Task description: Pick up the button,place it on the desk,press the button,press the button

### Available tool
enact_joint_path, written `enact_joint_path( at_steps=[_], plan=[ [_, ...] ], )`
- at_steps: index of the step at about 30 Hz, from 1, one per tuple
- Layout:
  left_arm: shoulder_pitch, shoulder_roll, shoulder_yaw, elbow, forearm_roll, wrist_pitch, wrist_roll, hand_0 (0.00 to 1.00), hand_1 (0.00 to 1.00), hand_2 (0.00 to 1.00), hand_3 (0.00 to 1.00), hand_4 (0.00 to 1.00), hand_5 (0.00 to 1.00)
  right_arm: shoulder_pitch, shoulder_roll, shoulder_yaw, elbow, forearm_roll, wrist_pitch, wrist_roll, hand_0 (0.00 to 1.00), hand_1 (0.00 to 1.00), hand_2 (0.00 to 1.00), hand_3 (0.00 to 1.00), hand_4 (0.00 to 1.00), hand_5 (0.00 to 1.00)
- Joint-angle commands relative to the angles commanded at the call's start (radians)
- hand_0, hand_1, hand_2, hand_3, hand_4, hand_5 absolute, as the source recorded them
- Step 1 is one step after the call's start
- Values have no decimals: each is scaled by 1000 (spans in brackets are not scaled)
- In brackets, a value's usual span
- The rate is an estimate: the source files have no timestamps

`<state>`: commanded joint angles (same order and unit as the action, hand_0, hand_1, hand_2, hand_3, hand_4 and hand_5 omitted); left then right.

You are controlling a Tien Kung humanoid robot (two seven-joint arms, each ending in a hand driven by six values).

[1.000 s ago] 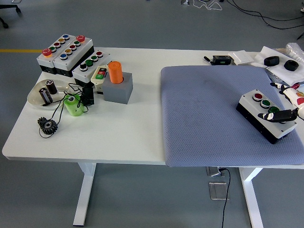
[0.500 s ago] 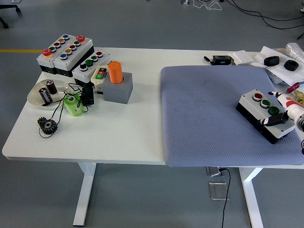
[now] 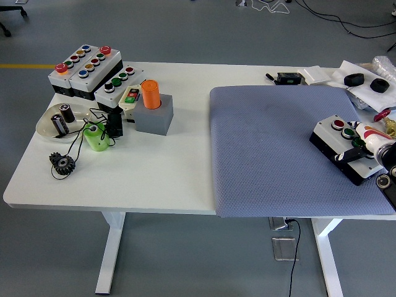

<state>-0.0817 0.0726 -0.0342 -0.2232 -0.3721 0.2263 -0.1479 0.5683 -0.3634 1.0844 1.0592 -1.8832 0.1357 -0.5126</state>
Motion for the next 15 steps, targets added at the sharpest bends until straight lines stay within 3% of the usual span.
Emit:
enact_joint_path(
  at_steps=[1, 2, 7, 8, 13, 14, 15],
  plan=[
    [0, 0, 2, 0, -3, 0, -1, 743, 823, 832, 705, 481, 998, 4, -2, -10, -5, -8, 5, -1, 815, 767, 780, 918, 894, 163],
    [0, 1, 4, 0, -5, -1, -2, 741, 821, 830, 705, 482, 998, 7, -4, -18, -8, -13, 9, -2, 611, 576, 604, 803, 846, 89],
    [-2, 2, 10, 0, -15, -1, -6, 741, 821, 830, 705, 482, 998, 32, -21, -78, -20, -69, 30, -2, 611, 576, 604, 803, 846, 89],
    [-3, 2, 13, 0, -18, -2, -8, 740, 820, 829, 704, 485, 998, 40, -27, -96, -24, -79, 28, -5, 404, 373, 445, 577, 658, 2],
    [-5, 3, 16, 1, -25, -2, -9, 740, 820, 829, 704, 485, 998, 58, -40, -137, -38, -77, 13, -13, 404, 373, 445, 577, 658, 2],
    [-5, 3, 18, 1, -28, -2, -10, 738, 819, 828, 703, 483, 998, 59, -43, -143, -42, -64, -3, -15, 354, 281, 383, 485, 522, 2],
    [-6, 3, 20, 1, -30, -2, -11, 738, 819, 828, 703, 483, 998, 60, -46, -148, -45, -44, -31, -18, 354, 281, 383, 485, 522, 2]
  ],
)
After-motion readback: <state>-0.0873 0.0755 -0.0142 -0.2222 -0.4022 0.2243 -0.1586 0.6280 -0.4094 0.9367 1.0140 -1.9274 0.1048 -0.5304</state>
